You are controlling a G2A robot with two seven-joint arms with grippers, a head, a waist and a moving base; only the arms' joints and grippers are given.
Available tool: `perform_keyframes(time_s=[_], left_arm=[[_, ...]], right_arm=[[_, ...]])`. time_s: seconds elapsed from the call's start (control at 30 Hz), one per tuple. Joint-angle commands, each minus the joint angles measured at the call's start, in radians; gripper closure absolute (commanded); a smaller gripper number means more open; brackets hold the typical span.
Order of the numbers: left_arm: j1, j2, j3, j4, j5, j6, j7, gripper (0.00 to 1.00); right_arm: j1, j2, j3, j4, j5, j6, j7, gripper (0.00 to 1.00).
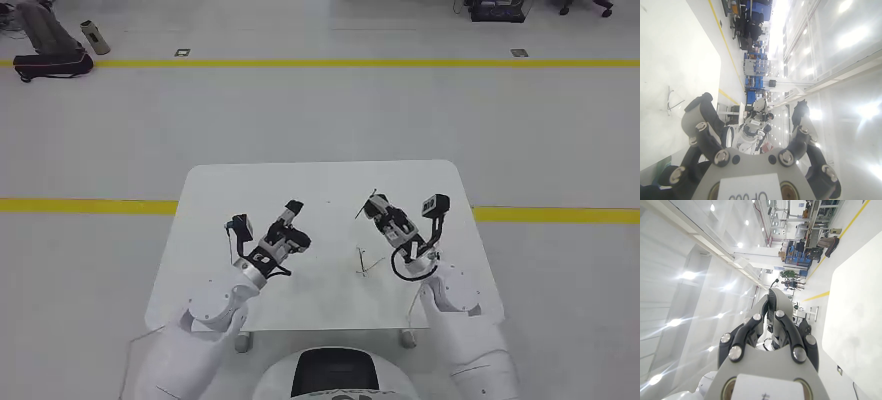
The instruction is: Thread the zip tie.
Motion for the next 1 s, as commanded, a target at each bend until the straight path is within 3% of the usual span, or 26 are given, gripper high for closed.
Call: perform_keyframes(time_s=[0.0, 0.1, 0.2, 0.53, 0.8, 0.97], left_arm=[[-0.015, -0.005, 0.028, 0.012, -0.003, -0.008, 0.011, 0.0], [-0.029, -0.01, 0.043, 0.025, -0.001, -0.022, 0.033, 0.0], [-0.029, -0.01, 0.043, 0.025, -0.001, -0.022, 0.033, 0.0], [-0.032, -0.01, 0.052, 0.029, 0.001, -0.016, 0.02, 0.0], [-0.088, -0.024, 0.128, 0.061, -0.014, -0.013, -0.012, 0.0], [-0.138, -0.039, 0.172, 0.1, -0.036, -0.016, 0.018, 0.0]], right_arm=[[-0.002, -0.003, -0.005, 0.006, -0.009, 0.0, -0.009, 1.0], [0.002, -0.008, -0.009, 0.015, -0.018, 0.0, -0.016, 1.0], [0.011, -0.009, 0.007, 0.008, -0.064, 0.0, -0.046, 1.0], [0.011, -0.009, 0.001, 0.004, -0.069, 0.0, -0.052, 1.0], [0.023, -0.014, -0.051, 0.049, -0.076, 0.0, -0.11, 1.0], [0.033, -0.018, -0.077, 0.098, -0.06, 0.0, -0.107, 1.0]])
